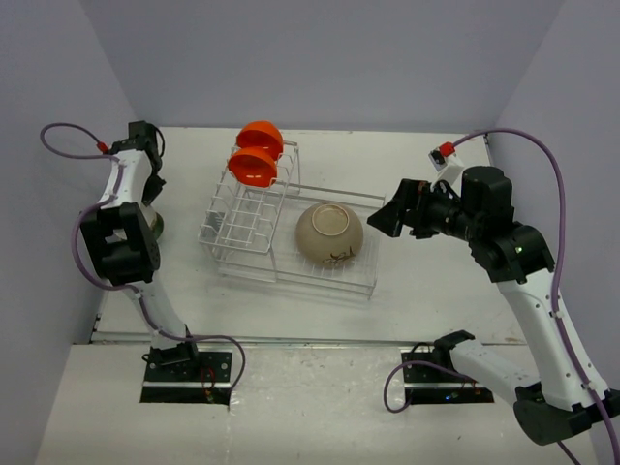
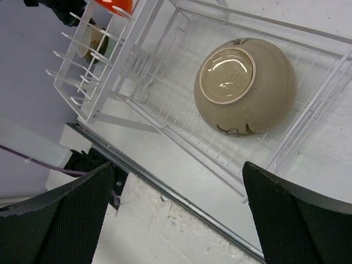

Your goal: Unload the bowls from the dish rack

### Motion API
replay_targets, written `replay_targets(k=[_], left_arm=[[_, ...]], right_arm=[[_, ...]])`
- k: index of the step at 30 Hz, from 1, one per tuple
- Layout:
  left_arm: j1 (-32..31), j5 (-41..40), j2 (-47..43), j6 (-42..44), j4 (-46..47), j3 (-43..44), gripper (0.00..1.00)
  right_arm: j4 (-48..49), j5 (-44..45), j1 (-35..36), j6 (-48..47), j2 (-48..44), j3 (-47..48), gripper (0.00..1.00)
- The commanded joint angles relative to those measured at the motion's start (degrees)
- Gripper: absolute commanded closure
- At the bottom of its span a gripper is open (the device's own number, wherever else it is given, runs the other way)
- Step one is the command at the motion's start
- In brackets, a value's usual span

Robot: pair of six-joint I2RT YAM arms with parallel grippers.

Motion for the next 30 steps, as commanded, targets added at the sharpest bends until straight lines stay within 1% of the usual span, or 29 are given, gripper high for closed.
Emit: replay_targets(k=[1, 10, 11, 12, 13, 14, 16, 20, 23, 24, 25, 26, 27, 28, 29, 30], left_arm=[[0.3, -4.5, 0.8, 1.5, 0.8, 4.0, 1.00], [0.3, -3.6, 0.4, 0.8, -0.3, 1.7, 1.00], [0.3, -3.4, -0.1, 0.8, -0.2, 1.5, 0.96], [0.3, -3.2, -0.3, 0.8, -0.3, 1.4, 0.79], [0.3, -3.1, -1.0, 0.8, -0.3, 1.2, 0.72], [0.2, -2.9, -1.4, 0.8, -0.2, 1.1, 0.69], [0.2, -2.5, -2.3, 0.9, -0.3, 0.8, 0.69], [0.2, -0.4, -5.1, -0.4, -0.9, 1.0, 0.55], [0.2, 2.9, -8.5, -2.0, -2.7, 3.9, 0.55], [0.0, 5.9, -9.7, -2.1, -2.8, 5.0, 0.55], [-0.3, 8.0, -13.0, -3.5, -3.0, 7.3, 0.55], [-0.5, 12.6, -14.8, -4.5, -2.9, 8.4, 0.53], [-1.0, 15.6, -16.7, -5.9, -2.9, 9.3, 0.53], [-1.1, 19.6, -21.1, -9.4, -1.0, 9.1, 0.52], [-1.5, 23.3, -23.8, -12.1, 1.4, 7.6, 0.50], [-2.0, 32.0, -26.1, -15.3, 6.1, 3.0, 0.50]], right_arm=[[0.1, 1.2, 0.2, 0.2, -0.4, 1.6, 0.01], [0.5, 1.1, 0.1, 0.9, -1.4, 1.1, 0.01], [0.6, 1.0, 0.2, 1.0, -1.5, 0.8, 0.01], [0.9, 1.0, 0.2, 1.1, -1.9, 0.7, 0.01], [1.0, 0.9, 0.2, 1.4, -2.1, 0.5, 0.01], [1.1, 0.8, 0.2, 1.6, -2.3, 0.2, 0.01], [1.2, 0.6, 0.2, 1.8, -3.0, 0.0, 0.01], [1.3, 0.4, 0.2, 2.2, -3.9, -0.5, 0.01], [1.3, 0.1, 0.2, 2.3, -4.6, -0.5, 0.01], [1.2, 0.0, 0.2, 2.4, -4.9, -0.4, 0.01], [1.1, -0.1, 0.2, 2.4, -5.0, -0.4, 0.01], [0.8, 0.0, 0.2, 2.4, -5.1, -0.3, 0.01], [0.6, 0.0, 0.2, 2.5, -5.1, -0.1, 0.01], [0.3, -0.1, 0.2, 2.5, -5.0, 0.1, 0.01], [0.0, -0.1, 0.2, 2.6, -4.8, 0.3, 0.01], [0.0, -0.1, 0.2, 3.2, -4.7, 0.4, 0.01]])
